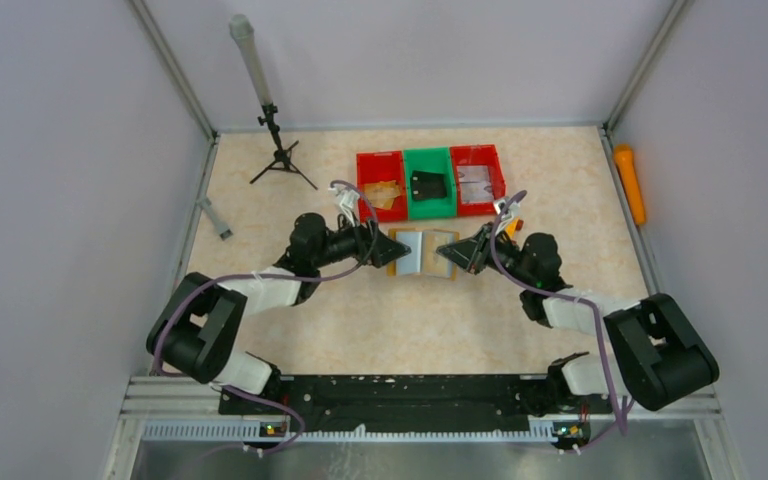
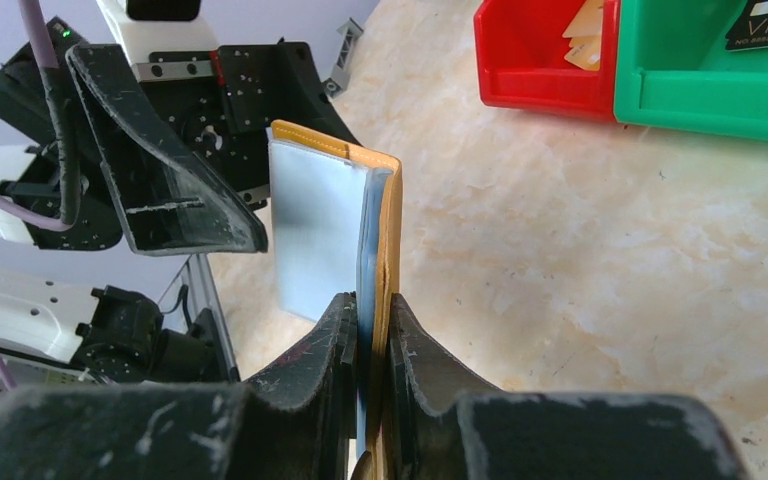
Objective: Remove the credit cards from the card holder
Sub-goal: Remove the credit card from the card holder.
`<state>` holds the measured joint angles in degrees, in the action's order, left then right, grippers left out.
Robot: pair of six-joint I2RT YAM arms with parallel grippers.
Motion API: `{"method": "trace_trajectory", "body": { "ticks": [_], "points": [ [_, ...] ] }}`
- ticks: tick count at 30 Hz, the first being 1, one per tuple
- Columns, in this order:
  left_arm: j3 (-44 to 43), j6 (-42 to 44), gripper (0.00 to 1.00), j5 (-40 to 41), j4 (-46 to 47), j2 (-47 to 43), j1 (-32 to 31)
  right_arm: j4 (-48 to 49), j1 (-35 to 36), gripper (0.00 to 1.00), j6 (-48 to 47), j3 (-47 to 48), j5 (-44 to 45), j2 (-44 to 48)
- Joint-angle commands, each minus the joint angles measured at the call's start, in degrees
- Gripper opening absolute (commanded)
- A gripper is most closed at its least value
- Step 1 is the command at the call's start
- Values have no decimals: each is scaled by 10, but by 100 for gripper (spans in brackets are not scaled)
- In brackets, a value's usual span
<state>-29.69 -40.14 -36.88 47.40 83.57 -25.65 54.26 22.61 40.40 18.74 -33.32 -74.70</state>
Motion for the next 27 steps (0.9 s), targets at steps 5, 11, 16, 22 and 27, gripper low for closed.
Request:
{"method": "trace_trajectory", "body": {
  "ticks": [5,11,16,22,27],
  "points": [
    [-81,81,74,-14,-97,7,-46,59,-3,0,12,5,-20,-8],
    [-92,59,36,-48,-77,23,-45,106,-4,0,34,5,-50,-32],
    [-92,58,1,-54,-80,17,-40,161,-9,21,68,2,-75,-59],
    [-74,-7,0,-80,-3,11,-32,224,-9,40,106,9,-107,-107],
    [-61,-47,0,-89,38,4,-17,217,-7,42,104,16,-111,-121]
  ]
}}
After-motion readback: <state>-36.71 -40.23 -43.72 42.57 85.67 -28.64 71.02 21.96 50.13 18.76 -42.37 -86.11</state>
